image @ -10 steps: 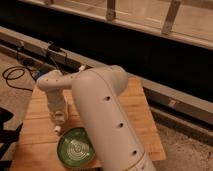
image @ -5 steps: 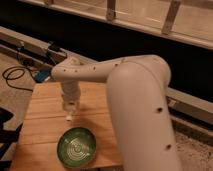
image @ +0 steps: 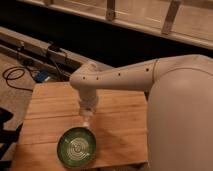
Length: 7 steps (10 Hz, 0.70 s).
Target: Place the bottle in the ceramic bowl
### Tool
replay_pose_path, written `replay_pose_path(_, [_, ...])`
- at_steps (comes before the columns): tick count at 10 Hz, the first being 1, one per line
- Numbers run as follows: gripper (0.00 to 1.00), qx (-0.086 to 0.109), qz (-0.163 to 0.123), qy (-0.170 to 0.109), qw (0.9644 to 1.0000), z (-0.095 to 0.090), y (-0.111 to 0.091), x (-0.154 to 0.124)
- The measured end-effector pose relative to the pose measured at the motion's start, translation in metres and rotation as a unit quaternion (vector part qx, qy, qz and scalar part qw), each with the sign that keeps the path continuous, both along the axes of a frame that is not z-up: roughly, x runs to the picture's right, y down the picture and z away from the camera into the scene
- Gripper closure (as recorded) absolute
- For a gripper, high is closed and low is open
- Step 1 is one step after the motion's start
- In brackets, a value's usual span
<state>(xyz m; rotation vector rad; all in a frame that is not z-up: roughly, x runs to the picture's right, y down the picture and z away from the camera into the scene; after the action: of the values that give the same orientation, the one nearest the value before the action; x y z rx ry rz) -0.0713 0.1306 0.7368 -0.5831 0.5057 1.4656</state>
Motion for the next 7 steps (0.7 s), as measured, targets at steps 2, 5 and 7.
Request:
replay_pose_path(2, [1.00, -0.013, -0.001, 0.009, 0.9999, -0.010, 0.024, 0.015])
replay_pose_path(5, [1.00, -0.036, -0.030, 0.016, 0.9988, -0.020, 0.050, 0.007])
replay_pose_path(7, [1.00, -0.039, -0.034, 0.019, 0.9985, -0.021, 0.052, 0.007])
